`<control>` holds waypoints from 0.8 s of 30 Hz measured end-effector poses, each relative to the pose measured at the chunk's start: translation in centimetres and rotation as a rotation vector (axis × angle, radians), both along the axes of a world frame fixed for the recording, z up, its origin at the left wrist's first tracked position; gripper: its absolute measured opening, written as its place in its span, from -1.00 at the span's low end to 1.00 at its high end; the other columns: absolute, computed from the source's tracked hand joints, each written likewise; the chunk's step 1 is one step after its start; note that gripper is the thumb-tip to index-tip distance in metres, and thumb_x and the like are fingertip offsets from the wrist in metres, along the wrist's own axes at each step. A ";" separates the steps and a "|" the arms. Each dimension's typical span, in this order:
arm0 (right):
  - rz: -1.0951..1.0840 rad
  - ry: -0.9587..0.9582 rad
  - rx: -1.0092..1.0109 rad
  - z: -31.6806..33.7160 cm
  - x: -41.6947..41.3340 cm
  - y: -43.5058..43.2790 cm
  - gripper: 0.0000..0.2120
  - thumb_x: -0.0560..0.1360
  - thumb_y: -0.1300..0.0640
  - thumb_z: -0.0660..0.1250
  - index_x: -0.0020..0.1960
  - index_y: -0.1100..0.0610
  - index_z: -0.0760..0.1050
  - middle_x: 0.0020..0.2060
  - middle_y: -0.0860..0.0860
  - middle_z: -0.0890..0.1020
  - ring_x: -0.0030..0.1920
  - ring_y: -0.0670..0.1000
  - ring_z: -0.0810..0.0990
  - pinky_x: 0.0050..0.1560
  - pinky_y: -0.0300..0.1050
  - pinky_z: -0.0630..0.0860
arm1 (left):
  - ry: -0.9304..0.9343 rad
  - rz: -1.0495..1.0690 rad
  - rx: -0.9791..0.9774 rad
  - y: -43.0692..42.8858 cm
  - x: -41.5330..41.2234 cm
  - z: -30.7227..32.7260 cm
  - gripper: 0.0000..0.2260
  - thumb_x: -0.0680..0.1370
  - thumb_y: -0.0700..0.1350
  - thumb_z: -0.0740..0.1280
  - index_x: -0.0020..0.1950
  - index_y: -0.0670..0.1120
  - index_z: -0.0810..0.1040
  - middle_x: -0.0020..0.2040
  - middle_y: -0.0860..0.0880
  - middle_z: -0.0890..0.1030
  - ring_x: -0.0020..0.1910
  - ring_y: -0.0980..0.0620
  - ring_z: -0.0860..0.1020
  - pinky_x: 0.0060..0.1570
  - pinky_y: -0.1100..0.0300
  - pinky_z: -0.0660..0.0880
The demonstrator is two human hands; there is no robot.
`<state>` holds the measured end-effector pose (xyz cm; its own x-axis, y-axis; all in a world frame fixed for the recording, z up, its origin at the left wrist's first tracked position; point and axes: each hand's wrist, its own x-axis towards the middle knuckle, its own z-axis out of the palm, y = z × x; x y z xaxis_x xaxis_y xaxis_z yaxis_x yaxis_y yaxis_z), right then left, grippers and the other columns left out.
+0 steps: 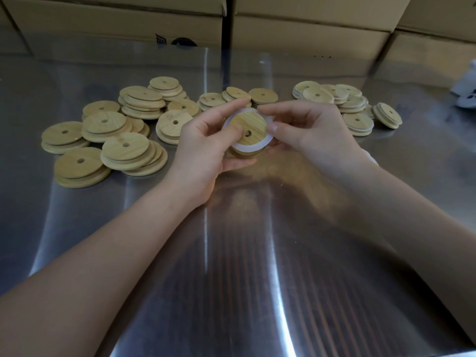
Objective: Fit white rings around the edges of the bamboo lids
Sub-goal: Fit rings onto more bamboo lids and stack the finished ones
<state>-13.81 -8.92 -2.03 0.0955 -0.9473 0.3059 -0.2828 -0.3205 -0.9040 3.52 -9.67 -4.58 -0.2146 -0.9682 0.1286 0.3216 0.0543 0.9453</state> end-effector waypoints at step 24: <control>-0.020 0.050 0.053 0.4 0.4 0.2 -0.85 0.49 0.36 0.39 -0.15 0.14 0.51 -0.30 0.12 0.62 -0.36 -0.04 0.64 -0.27 -0.18 0.58 | -0.173 0.179 -0.124 0.0 -0.5 -0.3 -0.69 0.50 -0.38 0.39 0.12 -0.03 0.62 0.07 -0.05 0.69 0.09 0.01 0.65 0.18 -0.07 0.57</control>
